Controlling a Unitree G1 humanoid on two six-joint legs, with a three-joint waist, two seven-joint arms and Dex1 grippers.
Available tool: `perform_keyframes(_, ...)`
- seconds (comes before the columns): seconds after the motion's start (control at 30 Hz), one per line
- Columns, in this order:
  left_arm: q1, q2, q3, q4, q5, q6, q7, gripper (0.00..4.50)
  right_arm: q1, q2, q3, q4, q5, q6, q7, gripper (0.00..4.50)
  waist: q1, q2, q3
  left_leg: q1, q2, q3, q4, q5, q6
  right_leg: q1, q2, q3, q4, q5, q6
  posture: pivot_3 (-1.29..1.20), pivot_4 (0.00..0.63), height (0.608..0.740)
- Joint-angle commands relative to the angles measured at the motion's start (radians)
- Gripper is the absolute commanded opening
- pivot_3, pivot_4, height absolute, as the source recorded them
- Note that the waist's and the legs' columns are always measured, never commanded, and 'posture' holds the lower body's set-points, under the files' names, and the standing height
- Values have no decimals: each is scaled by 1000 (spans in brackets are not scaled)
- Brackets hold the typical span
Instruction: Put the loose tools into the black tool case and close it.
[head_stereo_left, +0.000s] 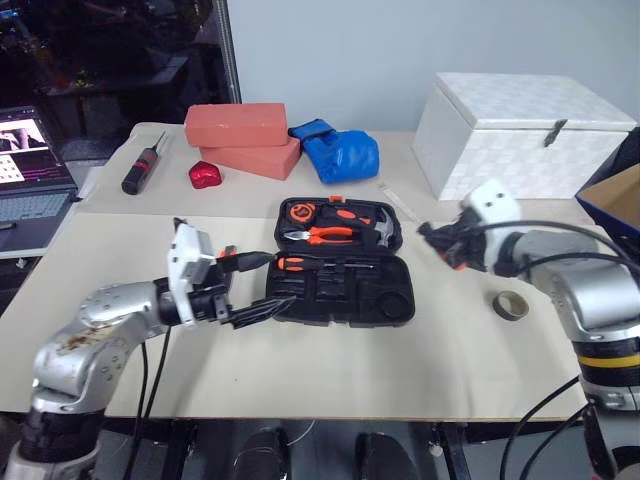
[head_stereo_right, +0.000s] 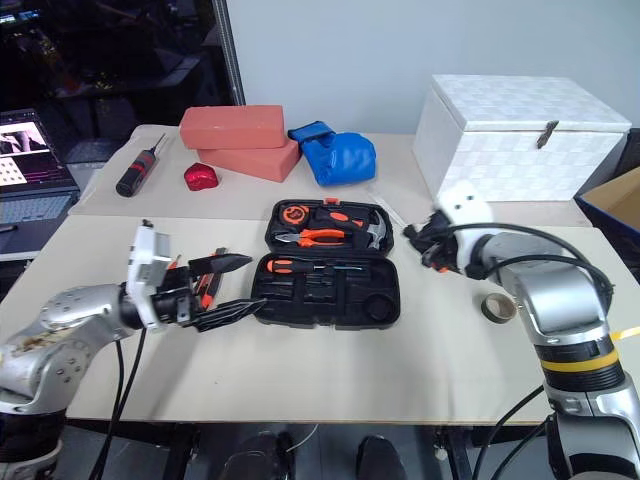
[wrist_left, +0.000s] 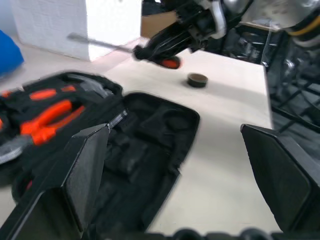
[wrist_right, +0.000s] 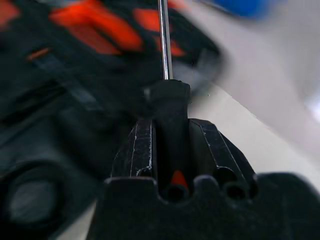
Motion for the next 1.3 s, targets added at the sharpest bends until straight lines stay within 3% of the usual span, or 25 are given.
perform_keyframes(0.03,14,33,30,-16,-19,-10,-38,4500,-74,-3,105,139,-124,-255,141,624,6,0,4,0,-1,0,0,-1,-1,0,0,0,0,0,0,0,150,740)
perform_keyframes(0.2,48,52,54,-40,-27,-10,-32,4500,-189,77,203,367,-235,-455,240,624,1,-1,11,0,0,1,1,-3,-7,-1,-1,-1,1,1,0,0,150,740)
perform_keyframes(0.43,74,47,59,-69,-32,-10,-3,4500,-220,141,212,463,-303,-524,313,624,-2,-1,12,0,0,4,0,-2,-6,0,-1,-2,2,5,-6,0,150,740)
perform_keyframes(0.93,70,45,45,-70,-17,-24,17,4500,-222,272,118,464,-284,-319,362,624,-13,-1,12,8,4,4,0,-3,-10,1,0,-3,4,5,-8,0,150,740)
perform_keyframes(1.3,80,45,44,-66,-11,-26,15,4500,-222,291,61,420,-257,-332,355,624,-7,0,13,2,3,5,-1,-3,-11,-2,0,-2,4,6,-9,0,150,740)
